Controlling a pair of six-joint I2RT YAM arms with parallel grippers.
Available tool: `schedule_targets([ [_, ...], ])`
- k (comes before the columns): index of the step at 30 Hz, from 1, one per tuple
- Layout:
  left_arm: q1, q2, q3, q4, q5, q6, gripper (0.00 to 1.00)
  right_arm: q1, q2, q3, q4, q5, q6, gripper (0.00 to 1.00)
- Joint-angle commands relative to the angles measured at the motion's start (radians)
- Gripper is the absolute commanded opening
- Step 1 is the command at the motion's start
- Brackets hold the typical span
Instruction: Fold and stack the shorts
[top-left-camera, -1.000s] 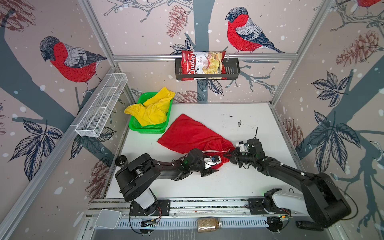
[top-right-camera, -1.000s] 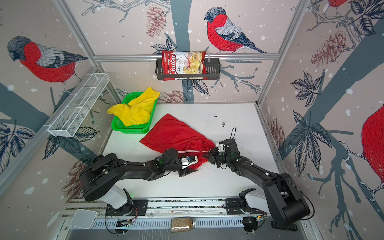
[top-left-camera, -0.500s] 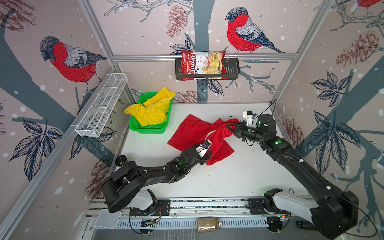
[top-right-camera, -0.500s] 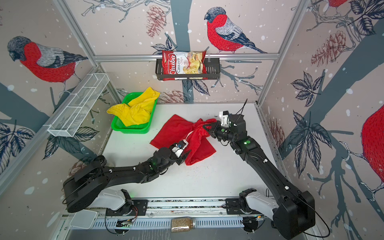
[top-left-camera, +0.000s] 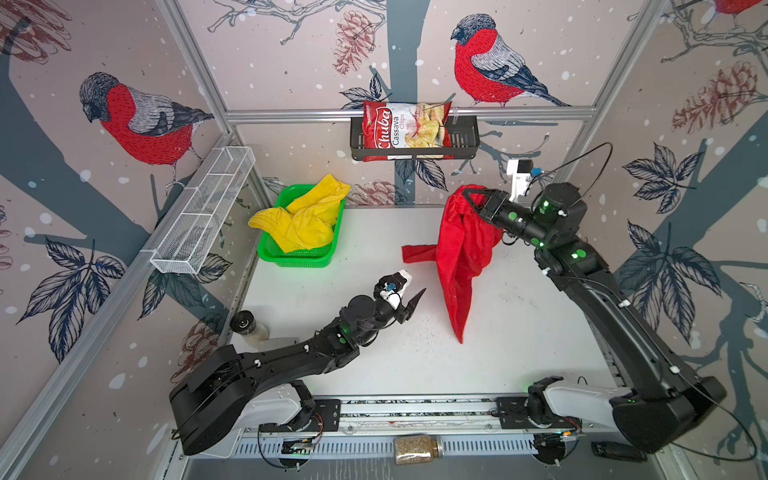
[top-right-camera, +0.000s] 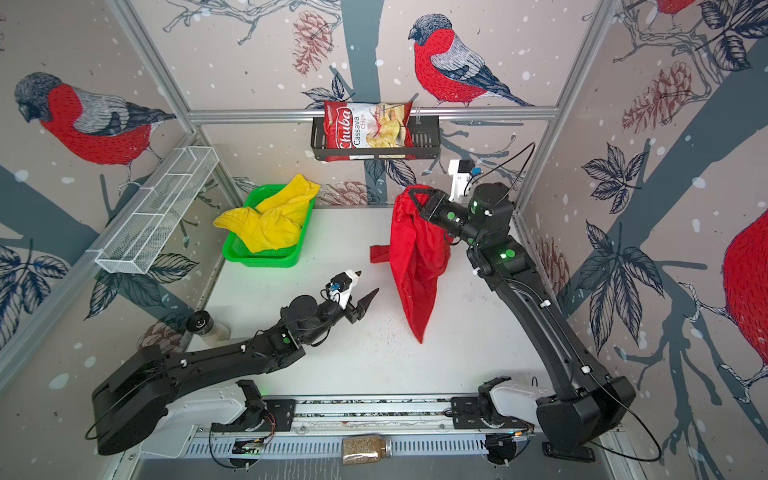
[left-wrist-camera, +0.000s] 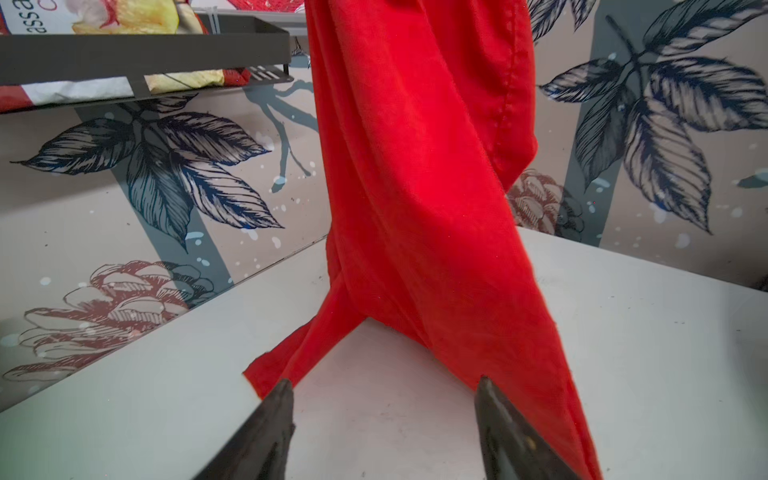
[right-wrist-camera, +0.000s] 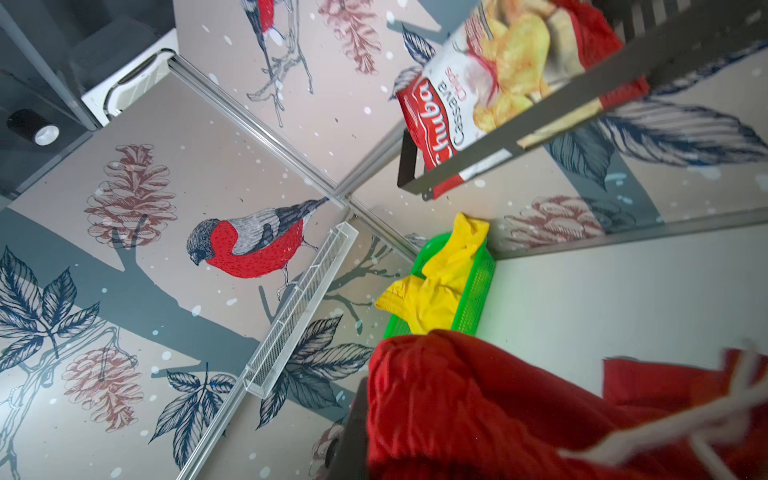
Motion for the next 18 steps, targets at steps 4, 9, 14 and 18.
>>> schedule_targets([
  [4, 0.002, 0.031, -0.038, 0.071, 0.087, -0.078, 0.68, 0.023, 0.039, 0.118, 0.083, 0.043, -0.099, 0.06],
  [9, 0.011, 0.083, -0.068, 0.166, 0.015, -0.108, 0.72, 0.032, 0.059, 0.186, 0.077, 0.018, -0.128, 0.05],
  [14, 0.067, 0.119, -0.079, 0.207, -0.009, -0.15, 0.73, 0.034, 0.088, 0.249, 0.04, -0.021, -0.145, 0.05],
  [18, 0.119, 0.121, -0.098, 0.23, 0.017, -0.148, 0.73, 0.033, 0.092, 0.264, 0.038, -0.023, -0.156, 0.05],
])
